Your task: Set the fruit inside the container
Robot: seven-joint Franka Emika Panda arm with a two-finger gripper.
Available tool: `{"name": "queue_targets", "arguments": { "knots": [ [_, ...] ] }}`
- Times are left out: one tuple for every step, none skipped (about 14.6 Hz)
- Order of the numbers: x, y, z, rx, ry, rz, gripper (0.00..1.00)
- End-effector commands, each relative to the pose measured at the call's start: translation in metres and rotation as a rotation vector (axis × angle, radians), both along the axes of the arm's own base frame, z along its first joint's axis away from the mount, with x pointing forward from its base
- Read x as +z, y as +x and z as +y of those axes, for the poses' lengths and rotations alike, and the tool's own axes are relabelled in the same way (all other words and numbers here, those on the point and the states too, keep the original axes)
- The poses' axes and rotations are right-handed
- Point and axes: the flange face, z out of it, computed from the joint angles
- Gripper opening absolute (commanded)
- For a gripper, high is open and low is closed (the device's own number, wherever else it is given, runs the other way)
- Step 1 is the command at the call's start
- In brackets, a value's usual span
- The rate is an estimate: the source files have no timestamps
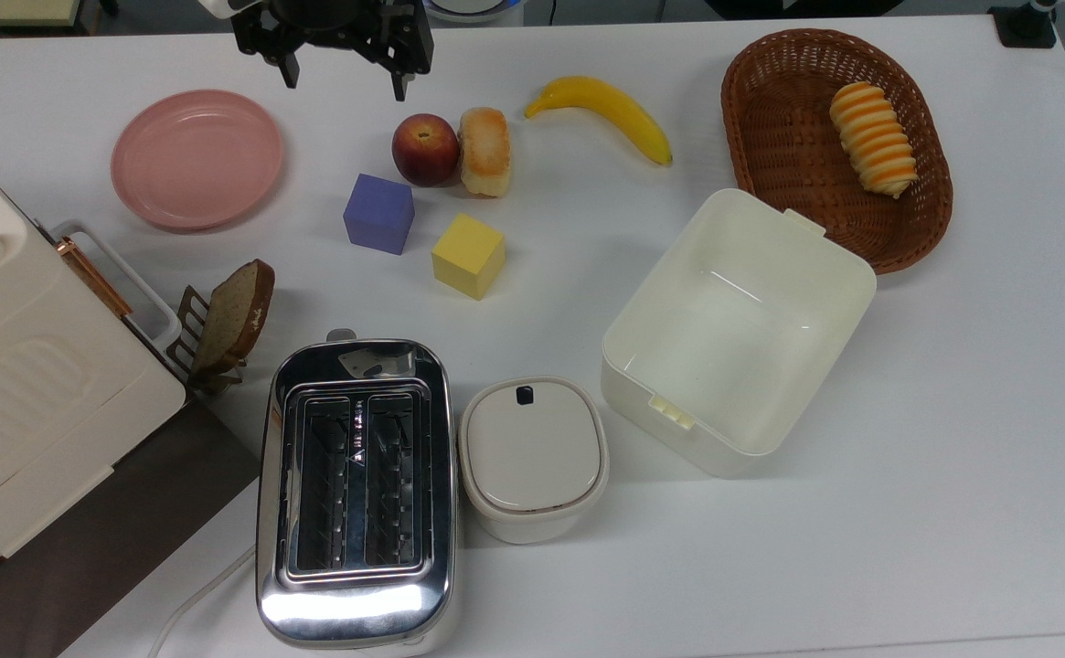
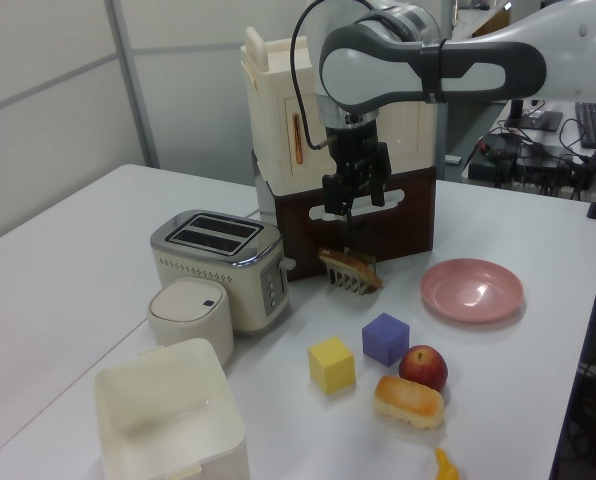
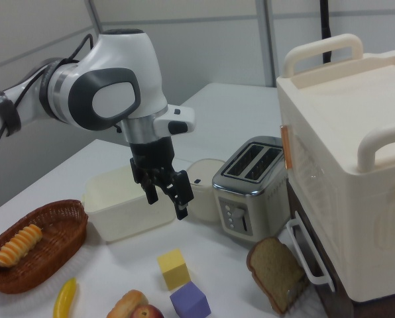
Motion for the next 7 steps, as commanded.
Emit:
{"name": "queue_targets", "arguments": {
  "knots": [
    [-0.0032,-0.0005,0.0009,-0.012,0.018,-0.009,1.0],
    [-0.0041,-0.0007,0.0018,-0.011,0.018,-0.006,1.0],
    [-0.004,-0.0005,0.0018,-0.011,0.018,-0.008,1.0],
    [-0.0056,-0.0003,0.0017,-0.009,0.019,-0.005,1.0],
    [-0.0064,0.0003,0.0016,-0.009,0.019,-0.005,1.0],
    [-0.0064,0.0003,0.0016,-0.008,0.019,-0.005,1.0],
    [-0.0072,0.0002,0.0017,-0.008,0.019,-0.003,1.0]
  ]
}}
